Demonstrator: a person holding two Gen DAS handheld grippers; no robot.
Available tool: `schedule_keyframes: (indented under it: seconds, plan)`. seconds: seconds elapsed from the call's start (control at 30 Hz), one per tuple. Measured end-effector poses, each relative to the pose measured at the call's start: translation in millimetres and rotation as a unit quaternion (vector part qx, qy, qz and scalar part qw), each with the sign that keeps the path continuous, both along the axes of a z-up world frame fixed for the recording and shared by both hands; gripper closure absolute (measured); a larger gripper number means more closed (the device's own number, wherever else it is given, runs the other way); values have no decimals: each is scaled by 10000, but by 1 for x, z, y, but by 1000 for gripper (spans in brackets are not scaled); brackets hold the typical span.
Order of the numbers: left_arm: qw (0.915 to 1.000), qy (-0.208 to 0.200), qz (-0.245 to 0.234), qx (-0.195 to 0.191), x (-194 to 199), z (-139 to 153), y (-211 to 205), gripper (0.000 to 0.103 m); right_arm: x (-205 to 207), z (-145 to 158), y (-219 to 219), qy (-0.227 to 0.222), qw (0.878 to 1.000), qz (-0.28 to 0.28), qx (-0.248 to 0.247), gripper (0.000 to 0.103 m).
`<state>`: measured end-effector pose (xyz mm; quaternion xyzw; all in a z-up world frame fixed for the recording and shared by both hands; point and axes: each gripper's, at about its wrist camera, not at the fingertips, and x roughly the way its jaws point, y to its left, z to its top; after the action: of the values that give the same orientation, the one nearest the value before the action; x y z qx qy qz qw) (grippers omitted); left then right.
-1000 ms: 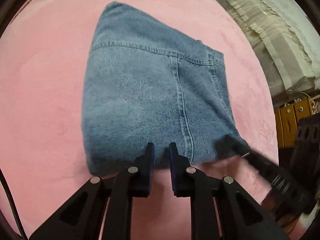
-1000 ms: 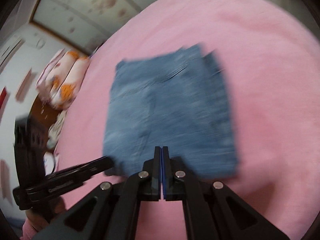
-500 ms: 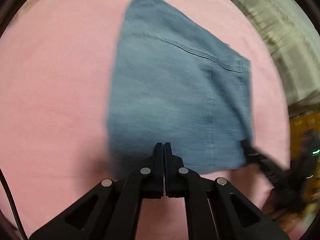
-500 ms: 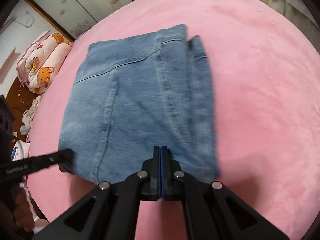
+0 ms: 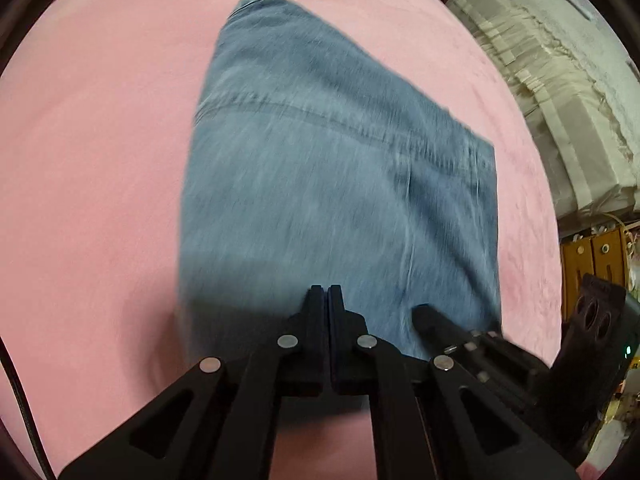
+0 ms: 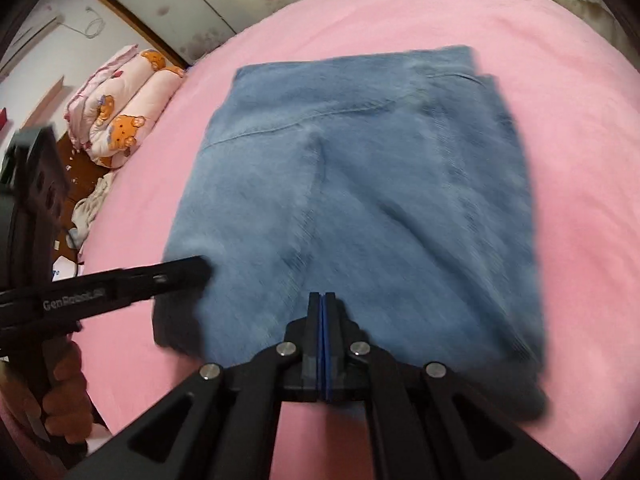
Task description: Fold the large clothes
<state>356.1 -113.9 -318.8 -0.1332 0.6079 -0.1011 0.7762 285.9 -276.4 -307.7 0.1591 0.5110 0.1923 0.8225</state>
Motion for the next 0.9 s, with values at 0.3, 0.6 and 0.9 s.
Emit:
schedule_keyframes:
  seconds: [0.3,0.6,0.9]
  plan:
    - [9983,-387,62,-436,85,-8,-4,102,98,7,17,-512,9978,-331,278,103]
    - [9952,-430,231,-847,155,-27,-4,102,159,-3,14,-461,9957,-663,457,103]
    - [9945,-809,615,-239,182,-19,5,102,138,-2,-39,-564,9847,-1625,279,103]
